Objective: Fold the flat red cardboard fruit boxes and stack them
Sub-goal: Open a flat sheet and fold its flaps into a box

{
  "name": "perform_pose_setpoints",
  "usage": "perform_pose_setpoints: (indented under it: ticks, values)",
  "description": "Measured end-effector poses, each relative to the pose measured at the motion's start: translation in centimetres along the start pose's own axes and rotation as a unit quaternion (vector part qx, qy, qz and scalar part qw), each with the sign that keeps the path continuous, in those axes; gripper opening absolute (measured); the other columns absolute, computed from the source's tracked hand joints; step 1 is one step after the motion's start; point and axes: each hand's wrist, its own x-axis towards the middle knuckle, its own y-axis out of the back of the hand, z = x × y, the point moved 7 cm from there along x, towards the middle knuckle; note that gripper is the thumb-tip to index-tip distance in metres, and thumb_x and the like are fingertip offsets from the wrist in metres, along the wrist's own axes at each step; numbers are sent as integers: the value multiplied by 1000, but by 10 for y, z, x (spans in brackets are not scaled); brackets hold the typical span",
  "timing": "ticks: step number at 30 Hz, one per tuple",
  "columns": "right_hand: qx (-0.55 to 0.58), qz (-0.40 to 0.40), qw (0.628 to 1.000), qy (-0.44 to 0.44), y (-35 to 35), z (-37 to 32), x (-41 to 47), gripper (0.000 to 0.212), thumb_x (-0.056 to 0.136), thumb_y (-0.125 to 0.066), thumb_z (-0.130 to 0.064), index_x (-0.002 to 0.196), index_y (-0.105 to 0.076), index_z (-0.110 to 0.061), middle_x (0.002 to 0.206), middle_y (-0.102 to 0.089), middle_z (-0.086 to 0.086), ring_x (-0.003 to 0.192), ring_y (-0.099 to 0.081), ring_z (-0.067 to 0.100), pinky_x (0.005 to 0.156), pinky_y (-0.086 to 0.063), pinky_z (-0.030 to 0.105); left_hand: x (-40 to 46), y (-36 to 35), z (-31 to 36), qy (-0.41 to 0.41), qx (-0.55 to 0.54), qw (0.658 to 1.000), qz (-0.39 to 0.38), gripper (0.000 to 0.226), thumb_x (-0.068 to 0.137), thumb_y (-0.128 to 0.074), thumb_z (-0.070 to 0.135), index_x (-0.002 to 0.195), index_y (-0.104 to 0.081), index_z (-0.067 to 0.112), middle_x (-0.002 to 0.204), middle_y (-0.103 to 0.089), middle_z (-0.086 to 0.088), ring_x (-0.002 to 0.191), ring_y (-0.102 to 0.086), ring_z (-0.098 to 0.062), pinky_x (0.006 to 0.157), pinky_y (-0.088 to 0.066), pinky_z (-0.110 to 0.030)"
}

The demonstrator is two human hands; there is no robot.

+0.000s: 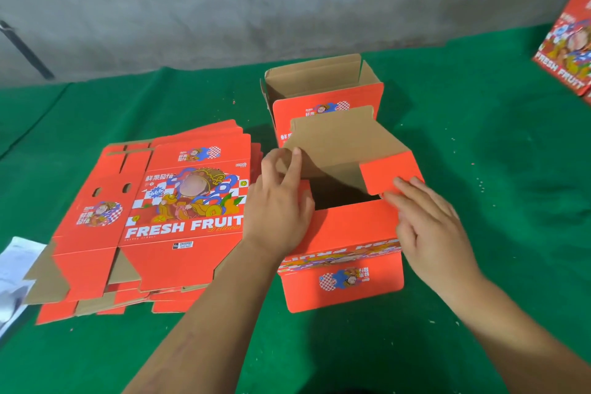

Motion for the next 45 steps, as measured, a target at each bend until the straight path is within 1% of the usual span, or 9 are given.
perform_pose_setpoints:
  ticks: [4, 8, 13, 22, 28, 32, 35, 42, 45]
  values:
    - [-61, -35, 997, -2, -2, 2, 4, 38, 95, -51, -31, 119, -75, -14, 139, -64, 4, 135, -54, 31, 111, -42, 50, -2, -1, -3, 11, -146, 989, 31, 60, 99, -55, 27, 154, -39, 11, 161, -38, -10, 139, -48, -33, 104, -43, -43]
    - [53, -12, 993, -109, 12, 14, 32, 63, 102, -28, -65, 90, -63, -15, 91, -65, 4, 91, -55, 34, 83, -44, 46, -12, 1, -22, 120, -248, 958, 80, 44, 103, -38, 54, 138, -56, 32, 113, -61, 27, 116, -49, -19, 98, -35, -39]
    - [-21, -152, 973, -172, -19, 26, 55, 83, 77, -67, -71, 145, -34, -37, 148, -27, 1, 129, -34, 31, 107, -37, 50, -7, -22, -22, 147, -43, 987, -48, 81, 87, -64, 69, 156, -34, 43, 150, -36, 0, 139, -35, -29, 112, -32, -50]
    - [-111, -169, 961, -189, -31, 26, 67, 100, 66, -67, -86, 144, -31, -36, 145, -21, 0, 132, -35, 33, 104, -44, 50, -3, -31, -26, 181, -177, 967, -19, 71, 85, -76, 56, 146, -46, 33, 138, -38, -1, 128, -43, -23, 108, -41, -36]
    - [385, -125, 764, -503, -9, 59, 47, 78, 80, -43, -87, 121, -66, -24, 115, -72, 11, 97, -73, 27, 87, -58, 47, -39, -50, -42, 525, -535, 653, -105, 72, 91, -38, 83, 143, -57, 36, 138, -65, 0, 123, -64, -24, 108, -50, -47]
    - [447, -78, 720, -524, 11, 76, 37, 49, 90, -55, -69, 100, -68, -23, 86, -70, 8, 74, -69, 26, 73, -55, 38, -36, -33, -28, 451, -645, 616, -30, 28, 85, -52, 38, 83, -79, 32, 87, -77, -1, 69, -74, -16, 60, -56, -27]
    - [480, -139, 728, -469, 12, 74, 28, 28, 94, -65, -42, 110, -72, -20, 103, -77, 8, 83, -74, 23, 77, -55, 36, -31, -23, -22, 351, -741, 570, 50, 49, 68, -48, 4, 106, -69, 27, 106, -72, -6, 89, -67, -23, 71, -54, -31]
    - [388, -236, 841, -295, -13, 61, 6, 64, 94, -68, -1, 146, -50, -32, 130, -70, -2, 121, -66, 20, 108, -46, 38, -37, -47, -33, 361, -523, 768, -77, 54, 87, -75, 2, 134, -49, 11, 118, -71, -13, 80, -72, -9, 60, -55, -18]
    - [187, -145, 918, -319, -26, 76, 0, 75, 88, -70, -3, 144, -48, -47, 118, -53, 6, 115, -50, 27, 108, -39, 38, -44, -59, -45, 387, -498, 775, -40, 54, 85, -79, 0, 129, -49, 9, 105, -65, -8, 83, -64, -14, 57, -53, -15]
